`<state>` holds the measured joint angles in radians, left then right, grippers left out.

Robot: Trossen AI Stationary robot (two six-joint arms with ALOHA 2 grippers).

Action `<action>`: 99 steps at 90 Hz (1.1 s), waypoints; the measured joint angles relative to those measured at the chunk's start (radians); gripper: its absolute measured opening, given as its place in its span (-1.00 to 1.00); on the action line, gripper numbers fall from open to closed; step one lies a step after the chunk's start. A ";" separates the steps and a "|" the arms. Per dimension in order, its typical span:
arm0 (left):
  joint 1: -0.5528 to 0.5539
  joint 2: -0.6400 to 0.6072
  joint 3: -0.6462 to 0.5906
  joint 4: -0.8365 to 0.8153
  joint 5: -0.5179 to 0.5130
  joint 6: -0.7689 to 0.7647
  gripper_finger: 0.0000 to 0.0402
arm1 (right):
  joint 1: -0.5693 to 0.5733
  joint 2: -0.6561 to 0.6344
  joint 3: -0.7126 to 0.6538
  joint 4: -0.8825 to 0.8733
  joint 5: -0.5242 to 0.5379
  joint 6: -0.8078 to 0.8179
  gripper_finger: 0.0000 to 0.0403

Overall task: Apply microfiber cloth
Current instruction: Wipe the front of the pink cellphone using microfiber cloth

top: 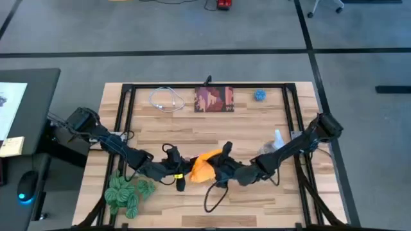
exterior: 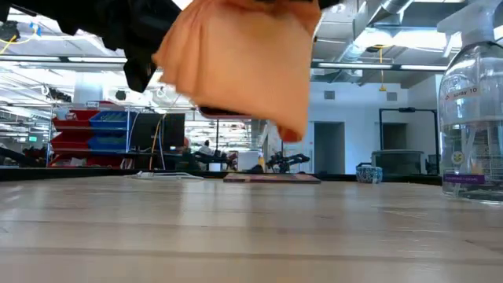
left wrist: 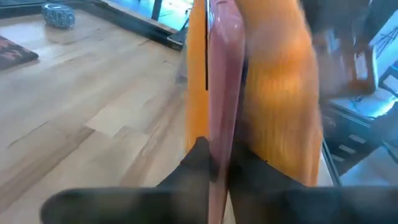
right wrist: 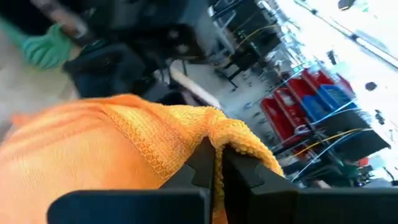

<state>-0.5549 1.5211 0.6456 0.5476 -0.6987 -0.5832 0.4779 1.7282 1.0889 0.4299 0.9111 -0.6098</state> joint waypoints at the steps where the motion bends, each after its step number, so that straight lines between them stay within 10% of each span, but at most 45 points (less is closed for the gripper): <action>1: 0.000 0.000 0.000 0.000 0.000 0.000 -0.97 | -0.002 0.000 0.000 0.004 -0.001 0.000 -1.00; 40: 0.000 0.002 -0.003 0.037 -0.010 0.051 -0.97 | -0.065 0.128 0.004 0.140 -0.283 0.105 -1.00; 99: 0.001 0.004 -0.003 0.012 -0.009 0.033 -0.97 | -0.040 0.139 0.086 -0.108 -0.141 0.198 -1.00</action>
<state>-0.5537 1.5249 0.6427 0.5601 -0.7074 -0.5500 0.4380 1.8671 1.1751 0.3216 0.7701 -0.4118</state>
